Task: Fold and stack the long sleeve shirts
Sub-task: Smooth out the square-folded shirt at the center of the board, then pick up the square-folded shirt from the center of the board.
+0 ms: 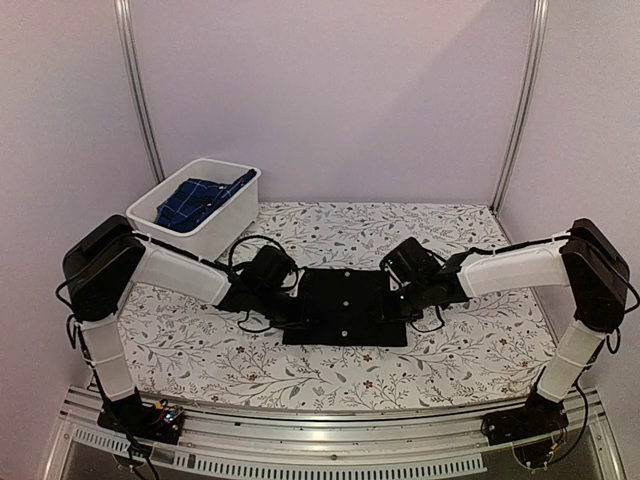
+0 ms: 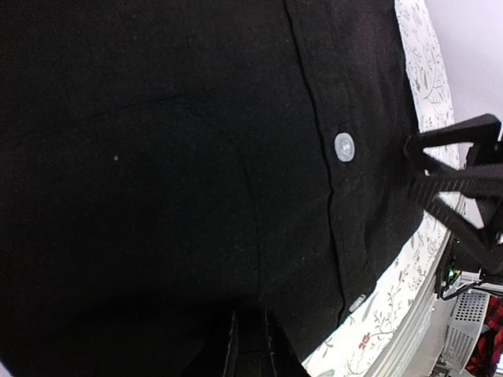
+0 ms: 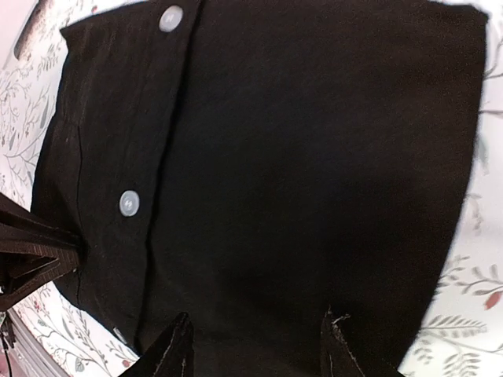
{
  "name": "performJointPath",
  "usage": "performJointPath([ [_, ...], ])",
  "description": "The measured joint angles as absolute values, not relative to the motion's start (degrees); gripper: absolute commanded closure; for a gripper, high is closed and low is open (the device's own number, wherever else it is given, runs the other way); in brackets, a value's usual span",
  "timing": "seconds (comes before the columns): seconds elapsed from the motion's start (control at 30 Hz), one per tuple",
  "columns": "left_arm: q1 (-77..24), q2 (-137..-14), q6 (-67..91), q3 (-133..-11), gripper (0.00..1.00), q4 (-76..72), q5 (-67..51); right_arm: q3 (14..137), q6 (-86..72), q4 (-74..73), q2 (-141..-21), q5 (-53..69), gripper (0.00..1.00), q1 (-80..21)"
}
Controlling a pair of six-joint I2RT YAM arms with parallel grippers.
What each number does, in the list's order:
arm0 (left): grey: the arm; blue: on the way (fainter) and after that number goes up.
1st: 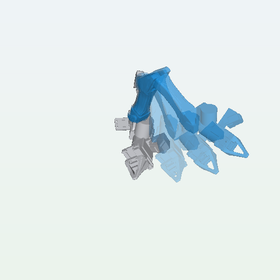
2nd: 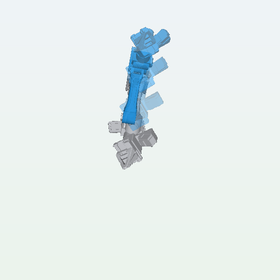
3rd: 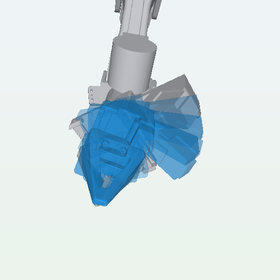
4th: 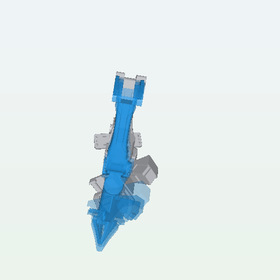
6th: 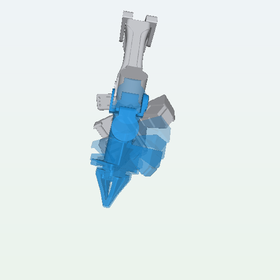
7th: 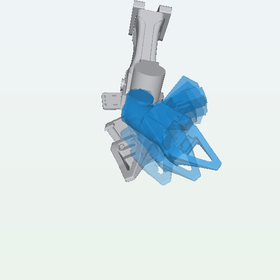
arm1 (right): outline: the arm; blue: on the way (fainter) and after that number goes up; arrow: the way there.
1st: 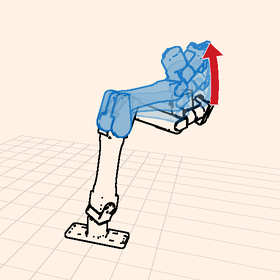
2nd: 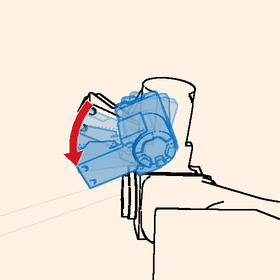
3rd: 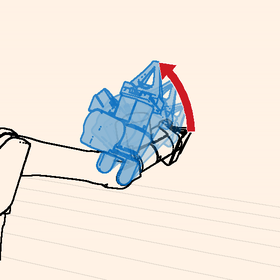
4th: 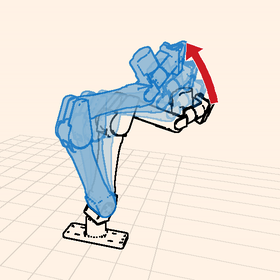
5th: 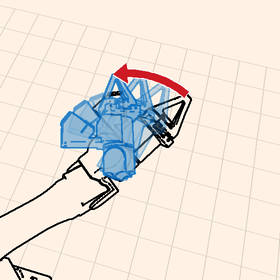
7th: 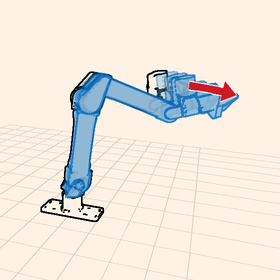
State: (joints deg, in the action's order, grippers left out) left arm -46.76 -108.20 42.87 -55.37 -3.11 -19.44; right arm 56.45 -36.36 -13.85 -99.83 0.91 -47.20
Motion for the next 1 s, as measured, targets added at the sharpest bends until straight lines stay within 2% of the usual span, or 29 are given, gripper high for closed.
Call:
performJointPath([
  [0.23, -46.76, -107.24, 41.67, -58.15, 0.88, 0.73, -18.81, 51.16, -35.92, -12.23, -94.24, 6.22, 0.40, -39.20],
  [0.6, -46.72, -107.59, 40.25, -64.31, 0.87, 3.33, -19.25, 45.52, -36.21, -6.48, -93.93, 15.03, 0.39, -33.39],
  [1.0, -47.05, -119.77, 39.40, -76.34, 0.88, 3.25, -21.04, 44.27, -37.39, -2.39, -94.19, 17.30, 0.44, -31.86],
])
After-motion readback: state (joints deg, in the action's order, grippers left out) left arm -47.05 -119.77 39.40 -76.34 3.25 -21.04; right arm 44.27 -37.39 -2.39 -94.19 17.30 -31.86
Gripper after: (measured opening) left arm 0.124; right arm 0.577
